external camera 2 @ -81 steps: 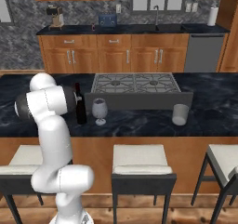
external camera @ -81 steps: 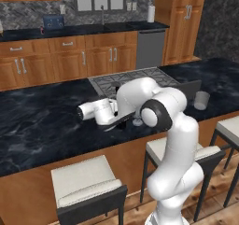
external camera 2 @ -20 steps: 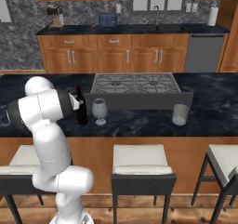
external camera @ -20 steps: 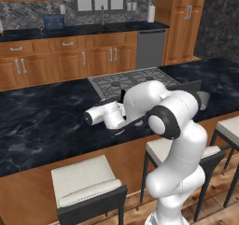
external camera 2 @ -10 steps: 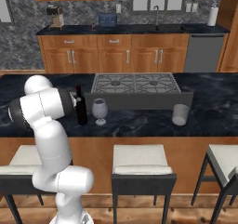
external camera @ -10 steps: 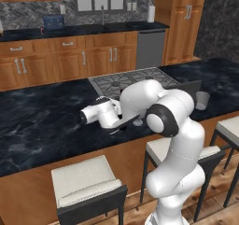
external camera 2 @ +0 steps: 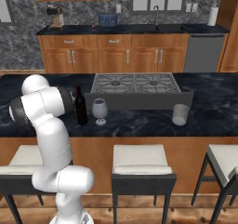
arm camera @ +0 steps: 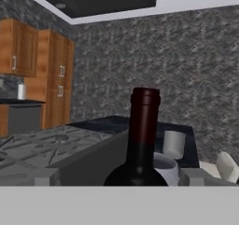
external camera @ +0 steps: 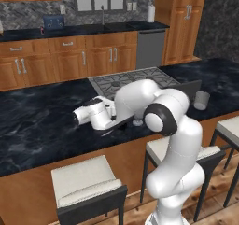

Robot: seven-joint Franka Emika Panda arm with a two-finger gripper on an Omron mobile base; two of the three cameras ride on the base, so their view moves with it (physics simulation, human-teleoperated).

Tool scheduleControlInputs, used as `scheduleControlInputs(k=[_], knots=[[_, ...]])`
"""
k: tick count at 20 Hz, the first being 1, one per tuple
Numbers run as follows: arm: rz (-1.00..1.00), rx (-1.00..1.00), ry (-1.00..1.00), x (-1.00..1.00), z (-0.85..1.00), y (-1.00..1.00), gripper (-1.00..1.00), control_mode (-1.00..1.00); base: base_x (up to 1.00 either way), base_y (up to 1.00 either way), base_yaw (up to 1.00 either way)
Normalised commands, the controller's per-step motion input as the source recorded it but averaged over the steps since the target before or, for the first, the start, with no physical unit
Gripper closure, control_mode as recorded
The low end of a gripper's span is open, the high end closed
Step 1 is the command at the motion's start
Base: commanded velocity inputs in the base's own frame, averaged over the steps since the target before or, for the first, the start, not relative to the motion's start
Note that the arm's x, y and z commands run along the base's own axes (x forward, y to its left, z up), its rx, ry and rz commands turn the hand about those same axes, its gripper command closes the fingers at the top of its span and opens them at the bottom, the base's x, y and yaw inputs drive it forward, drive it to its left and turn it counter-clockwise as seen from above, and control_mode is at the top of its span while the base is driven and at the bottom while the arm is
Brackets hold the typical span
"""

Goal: There is a wine glass and glass cup on the dining counter. Place the wine bottle next to the wine glass and the juice bottle next to the glass cup.

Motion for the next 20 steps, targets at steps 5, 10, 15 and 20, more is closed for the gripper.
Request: scheduleControlInputs(k=[5, 10, 15, 20], knots=[[-0.07, 0.00, -0.04, -0.28, -0.02, 0.20, -1.00, -1.00, 0.00, 0.00, 0.00], [-0.01, 0.01, -0.04, -0.48, 0.00, 0.04, -1.00, -1.00, 0.00, 0.00, 0.00], [0.00, 0.00, -0.09, -0.55, 0.03, 0.00, -1.00, -1.00, 0.00, 0.00, 0.00], [0.00, 0.01, -0.08, -0.57, 0.09, 0.00, -1.00, -1.00, 0.00, 0.00, 0.00]])
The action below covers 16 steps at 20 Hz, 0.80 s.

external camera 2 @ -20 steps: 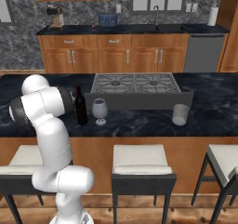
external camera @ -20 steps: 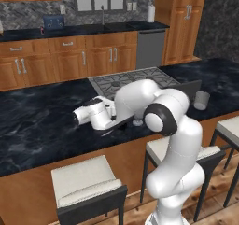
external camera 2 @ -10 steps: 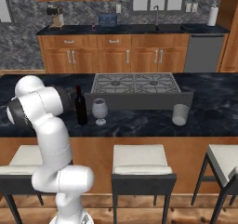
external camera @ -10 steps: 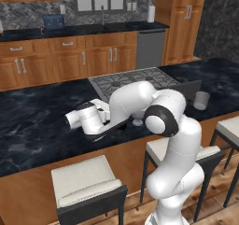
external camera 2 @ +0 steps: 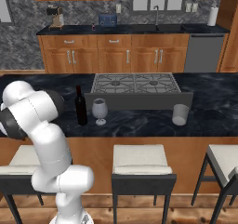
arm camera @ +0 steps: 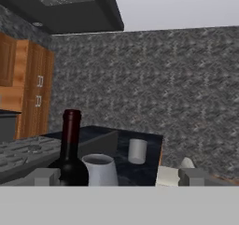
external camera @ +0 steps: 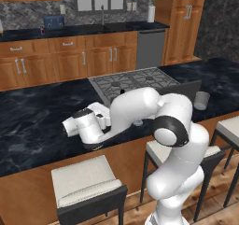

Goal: There is a wine glass and glass cup on the dining counter. Place the wine bottle next to the wine glass and the juice bottle next to the glass cup.

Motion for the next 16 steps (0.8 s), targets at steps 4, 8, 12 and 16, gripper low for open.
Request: scheduleControlInputs(k=[4, 8, 12, 16], knots=[[0.00, 0.07, -0.01, -0.47, 0.15, -0.01, -1.00, -1.00, 0.00, 0.00, 0.00], [0.00, 0.13, 0.00, -0.45, 0.21, -0.03, -1.00, -1.00, 0.00, 0.00, 0.00], [0.05, 0.16, 0.01, -0.40, 0.23, -0.11, -1.00, -1.00, 0.00, 0.00, 0.00], [0.27, 0.08, 0.02, -0.37, 0.19, -0.17, -1.00, -1.00, 0.00, 0.00, 0.00]])
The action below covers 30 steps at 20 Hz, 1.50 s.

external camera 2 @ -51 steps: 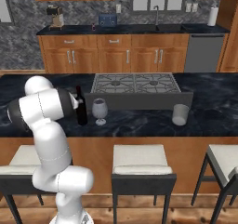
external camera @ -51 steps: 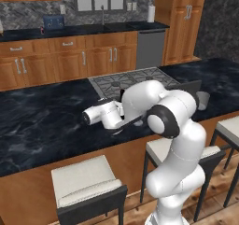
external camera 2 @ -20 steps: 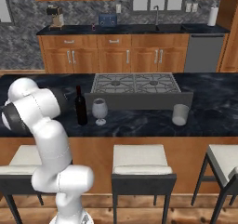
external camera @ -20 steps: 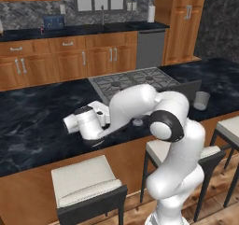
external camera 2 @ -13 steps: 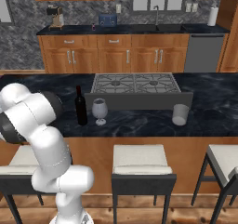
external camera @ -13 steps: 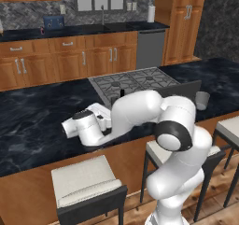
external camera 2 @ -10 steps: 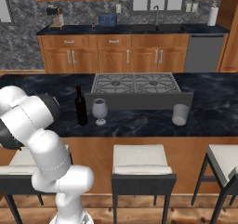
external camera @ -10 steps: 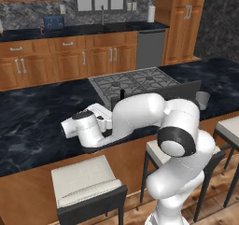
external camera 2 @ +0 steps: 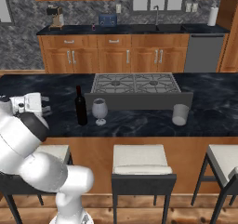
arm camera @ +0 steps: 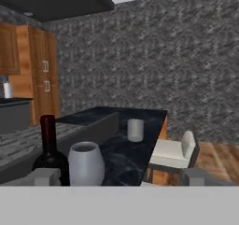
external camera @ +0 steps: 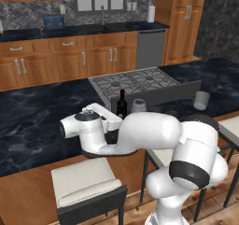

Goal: There is a wine glass and glass cup on the dining counter. Place the wine bottle next to the wine glass and the juice bottle next to the glass cup.

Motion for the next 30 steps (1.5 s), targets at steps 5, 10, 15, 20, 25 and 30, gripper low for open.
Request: scheduleControlInputs(k=[5, 10, 15, 20, 25, 30], knots=[[0.37, 0.04, 0.00, -0.44, 0.25, -0.21, -1.00, -1.00, 0.00, 0.00, 0.00], [0.37, 0.14, 0.01, -0.43, 0.28, -0.25, -1.00, -1.00, 0.00, 0.00, 0.00], [0.24, 0.25, 0.09, -0.41, 0.35, -0.20, -1.00, -1.00, 0.00, 0.00, 0.00], [0.10, 0.16, 0.22, -0.34, 0.39, -0.16, -1.00, -1.00, 0.00, 0.00, 0.00], [0.10, 0.08, 0.34, -0.37, 0.35, -0.09, -1.00, -1.00, 0.00, 0.00, 0.00], [0.17, 0.00, 0.39, -0.44, 0.24, -0.06, -1.00, -1.00, 0.00, 0.00, 0.00]])
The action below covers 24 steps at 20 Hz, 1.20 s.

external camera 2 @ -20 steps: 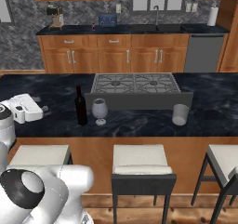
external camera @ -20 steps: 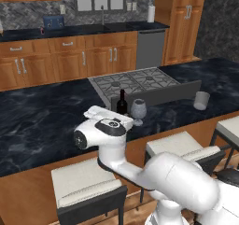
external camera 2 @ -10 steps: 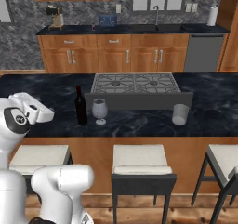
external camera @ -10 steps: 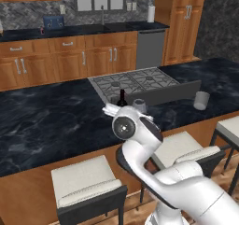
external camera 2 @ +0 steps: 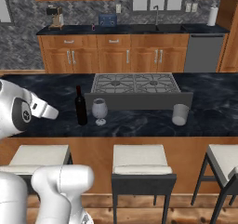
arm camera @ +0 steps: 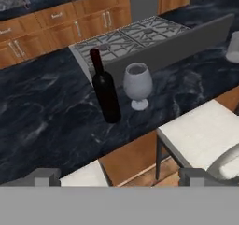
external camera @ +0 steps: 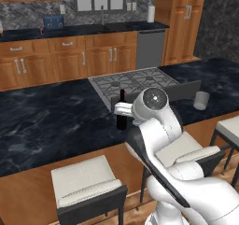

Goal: There is a wine glass and glass cup on the dining counter. Place the wine bottle next to the wine glass and the juice bottle next to the glass cup.

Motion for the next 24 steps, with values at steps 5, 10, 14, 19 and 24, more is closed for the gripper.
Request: scheduleControlInputs(k=[5, 10, 14, 19, 24], knots=[[0.23, -0.08, 0.27, -0.58, 0.04, -0.03, -1.00, -1.00, 0.00, 0.00, 0.00], [0.24, -0.02, 0.18, -0.62, -0.08, -0.08, -1.00, -1.00, 0.00, 0.00, 0.00], [0.20, -0.08, 0.03, -0.51, -0.25, -0.08, -1.00, -1.00, 0.00, 0.00, 0.00], [0.12, -0.02, 0.00, -0.47, -0.12, -0.17, -1.00, -1.00, 0.00, 0.00, 0.00], [0.02, -0.05, 0.00, -0.17, 0.00, -0.04, -1.00, -1.00, 0.00, 0.00, 0.00]])
